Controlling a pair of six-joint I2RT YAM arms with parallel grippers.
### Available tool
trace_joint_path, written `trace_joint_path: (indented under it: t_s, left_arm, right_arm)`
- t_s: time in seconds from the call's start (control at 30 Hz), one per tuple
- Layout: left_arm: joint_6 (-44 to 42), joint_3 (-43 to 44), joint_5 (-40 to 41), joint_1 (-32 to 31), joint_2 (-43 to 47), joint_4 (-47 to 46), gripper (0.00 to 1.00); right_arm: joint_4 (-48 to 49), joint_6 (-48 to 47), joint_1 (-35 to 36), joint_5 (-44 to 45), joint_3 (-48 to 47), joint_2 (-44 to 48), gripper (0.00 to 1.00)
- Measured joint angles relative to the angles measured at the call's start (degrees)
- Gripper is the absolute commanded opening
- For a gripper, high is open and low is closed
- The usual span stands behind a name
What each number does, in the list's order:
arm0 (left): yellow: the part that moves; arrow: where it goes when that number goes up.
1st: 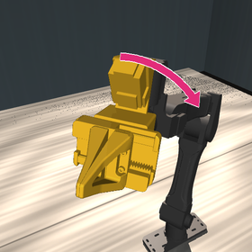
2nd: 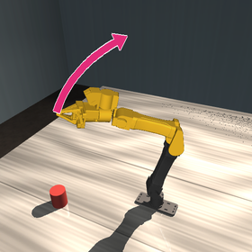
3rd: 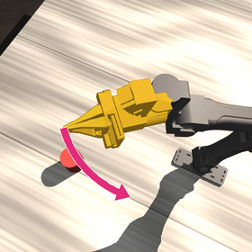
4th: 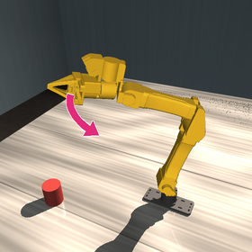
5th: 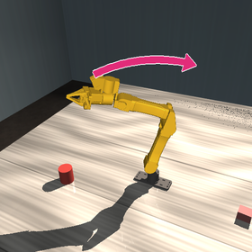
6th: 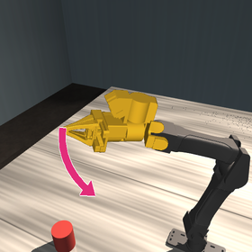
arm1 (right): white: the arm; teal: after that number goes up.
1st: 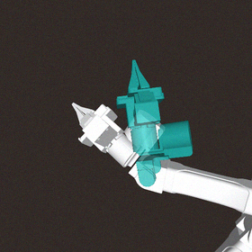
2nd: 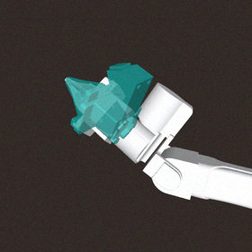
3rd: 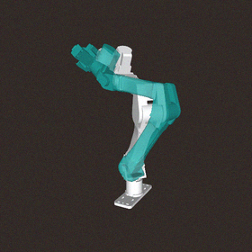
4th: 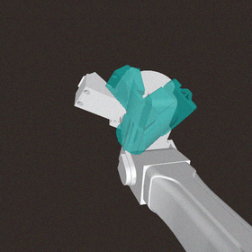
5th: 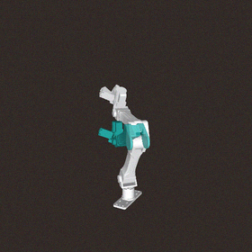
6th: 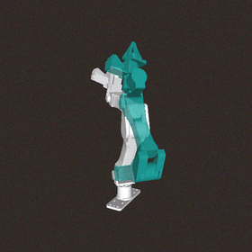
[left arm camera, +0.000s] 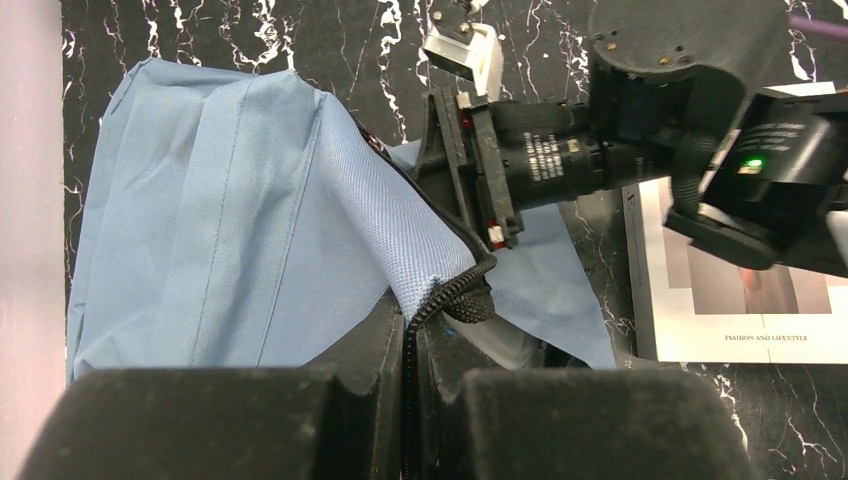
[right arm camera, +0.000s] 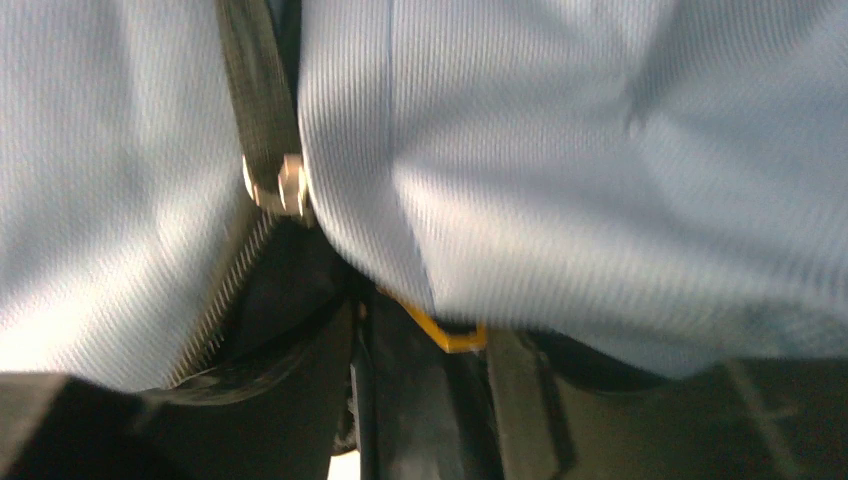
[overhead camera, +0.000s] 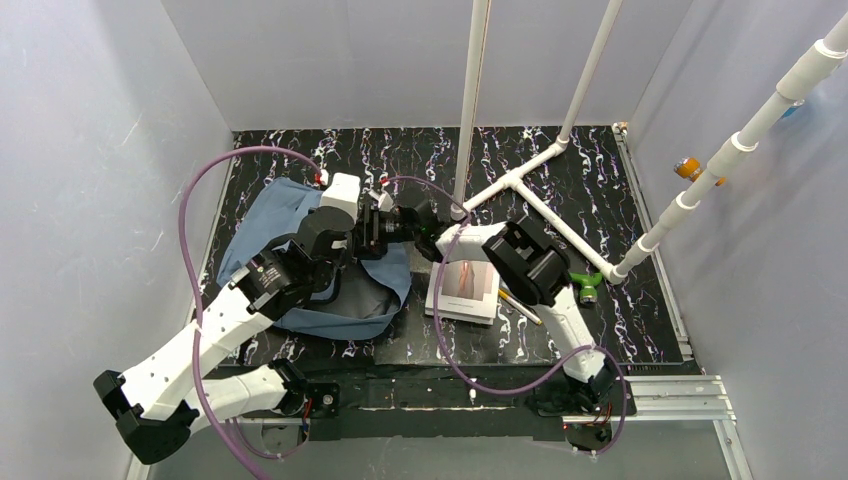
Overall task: Pack the student bag
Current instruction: Place the book in the student bag, then pick up the book from the center of the board.
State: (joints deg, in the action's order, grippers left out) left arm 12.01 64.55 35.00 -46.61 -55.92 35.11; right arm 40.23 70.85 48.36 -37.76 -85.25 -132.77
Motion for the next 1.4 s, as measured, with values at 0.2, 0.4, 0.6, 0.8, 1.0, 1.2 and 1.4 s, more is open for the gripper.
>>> trace_joint_path:
  t_s: [0.2, 0.4, 0.6, 0.8, 1.0, 1.2, 1.4]
  left_arm:
    - [0.00, -1.09, 0.57, -0.02, 1.75, -0.55, 0.00]
    - [0.00, -1.55, 0.59, -0.02, 2.01, -1.27, 0.00]
    - [0.04, -2.38, -0.11, -0.02, 0.50, -2.93, 0.00]
    - [0.59, -3.61, -1.92, -0.04, -1.03, -4.94, 0.00]
    - [1.40, -5.25, -4.00, -0.07, -1.38, -5.73, 0.00]
    - [2.21, -5.99, -5.03, -0.07, -1.38, -5.99, 0.00]
    - [2.64, -5.99, -5.70, -0.07, -1.38, -5.95, 0.00]
  right_arm:
    - [-13.86, -14.36, -1.68, -0.39, 10.34, 12.48, 0.79]
    - [-37.66, -34.58, -4.61, 3.74, 16.13, 26.99, 0.90]
    - [-55.45, -46.49, -6.45, 11.82, 23.91, 42.64, 0.92]
    - [-63.89, -48.22, -12.15, 14.86, 33.62, 55.87, 0.79]
    - [-69.11, -48.57, -24.57, 8.74, 42.82, 66.55, 0.68]
    - [-69.11, -47.45, -29.88, -2.60, 50.29, 67.23, 0.58]
    - [-67.60, -46.95, -32.06, -7.80, 52.78, 64.37, 0.55]
